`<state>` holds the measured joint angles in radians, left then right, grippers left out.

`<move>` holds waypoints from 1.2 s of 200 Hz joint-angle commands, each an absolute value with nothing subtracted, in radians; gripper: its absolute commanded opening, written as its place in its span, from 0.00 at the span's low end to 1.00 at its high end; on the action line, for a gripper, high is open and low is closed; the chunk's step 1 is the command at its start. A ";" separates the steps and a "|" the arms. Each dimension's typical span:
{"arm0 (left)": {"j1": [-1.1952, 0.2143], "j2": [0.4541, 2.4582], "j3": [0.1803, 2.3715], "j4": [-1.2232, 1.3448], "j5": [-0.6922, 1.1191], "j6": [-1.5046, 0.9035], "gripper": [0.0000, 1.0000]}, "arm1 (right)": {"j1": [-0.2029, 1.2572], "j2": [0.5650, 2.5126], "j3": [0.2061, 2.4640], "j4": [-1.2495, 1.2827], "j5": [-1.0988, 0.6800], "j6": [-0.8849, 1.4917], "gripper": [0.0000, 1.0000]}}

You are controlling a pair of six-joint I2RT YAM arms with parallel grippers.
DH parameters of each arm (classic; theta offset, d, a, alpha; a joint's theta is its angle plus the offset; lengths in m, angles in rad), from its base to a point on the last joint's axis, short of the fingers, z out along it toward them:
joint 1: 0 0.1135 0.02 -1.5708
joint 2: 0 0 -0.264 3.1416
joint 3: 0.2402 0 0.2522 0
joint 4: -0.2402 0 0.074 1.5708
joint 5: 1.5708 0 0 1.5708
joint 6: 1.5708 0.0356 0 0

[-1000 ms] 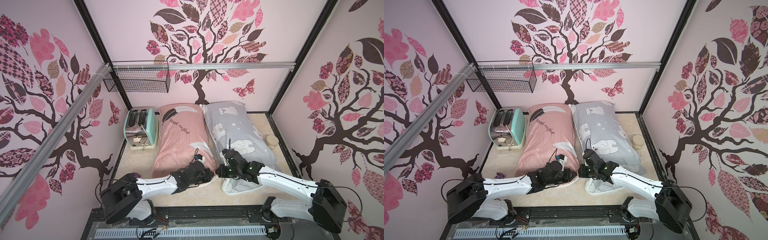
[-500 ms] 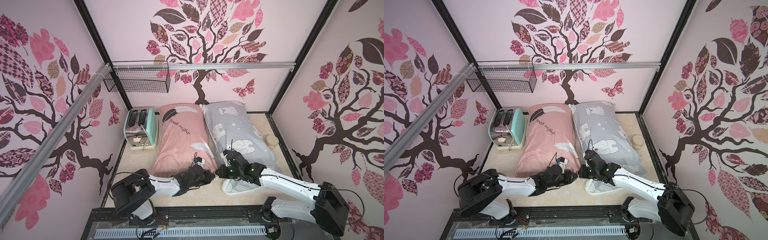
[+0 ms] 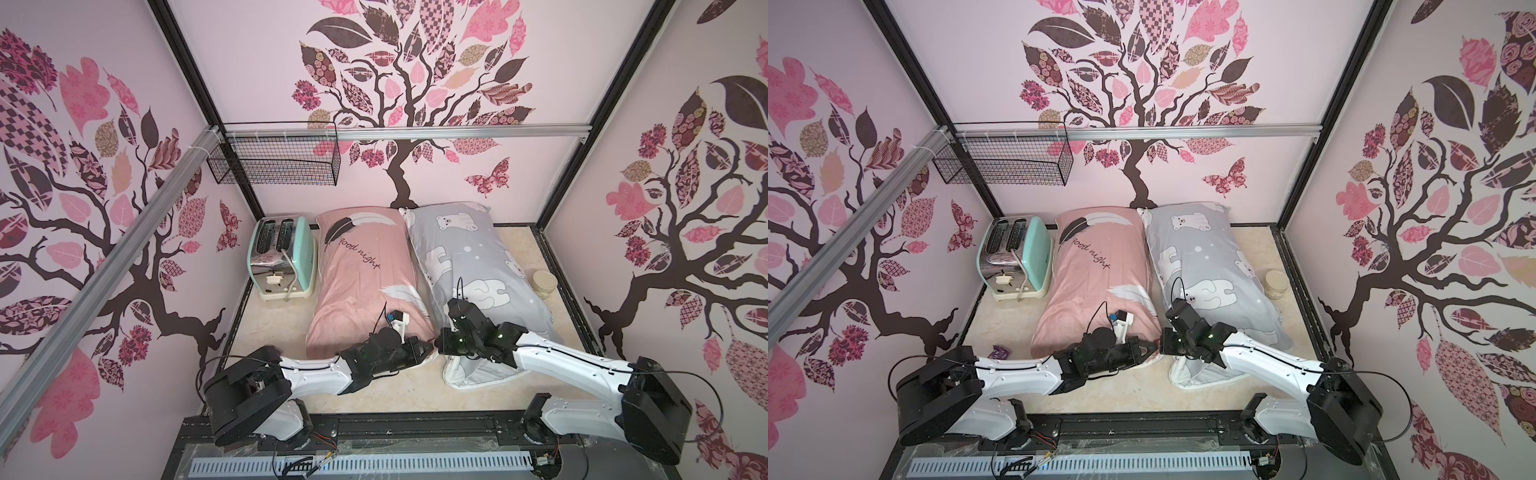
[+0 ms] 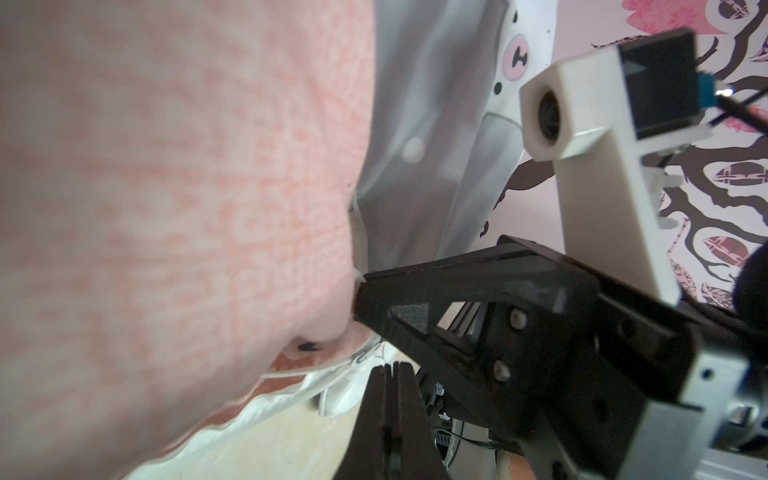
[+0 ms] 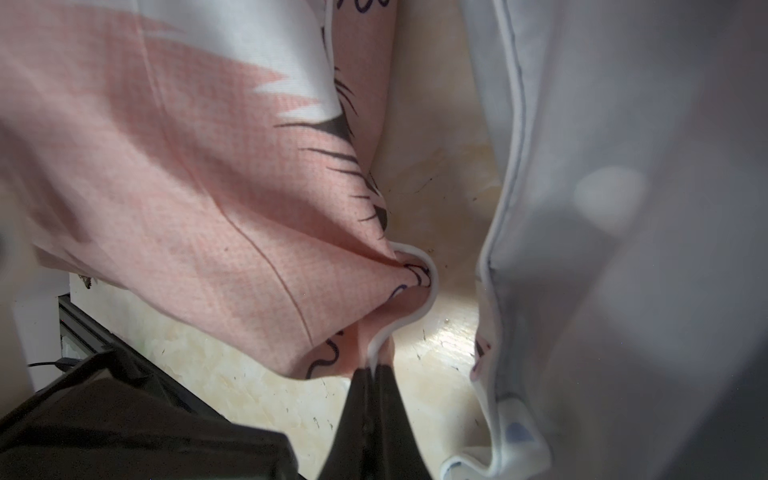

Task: Zip up pillowcases
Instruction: Zip the zipper on the pillowcase.

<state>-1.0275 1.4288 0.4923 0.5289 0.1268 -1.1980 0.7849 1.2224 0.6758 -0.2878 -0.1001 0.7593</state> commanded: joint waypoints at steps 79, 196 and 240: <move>-1.041 1.735 0.471 0.707 0.146 -1.262 0.00 | 0.781 1.180 0.694 -0.263 -0.128 0.768 0.00; -1.051 1.556 0.440 0.497 0.088 -1.198 0.07 | 0.773 1.200 0.728 -0.262 -0.124 0.750 0.00; -1.051 1.440 0.469 0.406 0.070 -1.176 0.05 | 0.772 1.189 0.725 -0.278 -0.122 0.747 0.00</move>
<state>-1.0508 1.5154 0.4496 0.5266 0.0982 -1.1988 0.7765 1.1988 0.7025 -0.2836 -0.1200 0.7559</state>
